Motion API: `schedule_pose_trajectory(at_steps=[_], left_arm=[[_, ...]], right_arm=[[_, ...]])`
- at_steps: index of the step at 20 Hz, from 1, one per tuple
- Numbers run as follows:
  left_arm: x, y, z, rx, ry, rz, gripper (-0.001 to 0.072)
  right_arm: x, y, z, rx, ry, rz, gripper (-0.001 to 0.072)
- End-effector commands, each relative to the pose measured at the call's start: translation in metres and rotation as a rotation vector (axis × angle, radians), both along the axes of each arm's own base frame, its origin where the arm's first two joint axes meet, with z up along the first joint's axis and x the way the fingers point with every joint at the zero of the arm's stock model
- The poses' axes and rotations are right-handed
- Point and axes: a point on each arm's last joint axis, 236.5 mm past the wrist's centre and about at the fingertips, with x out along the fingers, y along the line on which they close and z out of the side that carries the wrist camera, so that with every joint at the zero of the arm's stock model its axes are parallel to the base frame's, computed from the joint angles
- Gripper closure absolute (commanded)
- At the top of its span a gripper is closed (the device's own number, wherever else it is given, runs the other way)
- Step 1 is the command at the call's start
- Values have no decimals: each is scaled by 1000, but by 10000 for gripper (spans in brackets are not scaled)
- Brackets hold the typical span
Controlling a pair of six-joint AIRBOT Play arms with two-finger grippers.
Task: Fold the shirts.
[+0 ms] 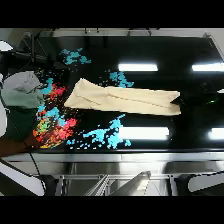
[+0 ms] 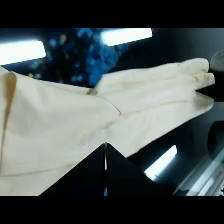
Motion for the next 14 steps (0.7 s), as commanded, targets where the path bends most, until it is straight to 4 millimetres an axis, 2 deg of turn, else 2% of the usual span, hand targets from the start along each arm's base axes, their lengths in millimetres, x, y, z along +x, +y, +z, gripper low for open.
schedule_pose_trajectory(at_steps=[1, 3, 4, 6, 8, 10, 12, 13, 14], left_arm=[[-35, -44, 3, 2, 25, -76, 705], [-52, -92, -16, 10, 47, -131, 705], [-58, -120, -31, 17, 50, -148, 705], [-59, -169, -65, 41, 30, -134, 706], [-58, -216, -102, 61, 26, -130, 706], [-69, -260, -137, 79, 74, -185, 707], [-77, -290, -164, 117, 126, -222, 708], [-78, -302, -171, 125, 139, -230, 707], [-78, -314, -175, 120, 151, -232, 707]], right_arm=[[26, 36, 19, 119, -85, 18, 695], [23, 40, 44, 156, -104, 92, 696], [20, 40, 63, 185, -114, 122, 695], [16, 42, 103, 236, -148, 168, 695], [13, 50, 147, 291, -217, 211, 695], [12, 63, 200, 380, -323, 228, 695], [8, 78, 255, 487, -446, 250, 695], [3, 85, 276, 519, -490, 266, 695], [0, 90, 287, 524, -514, 275, 695]])
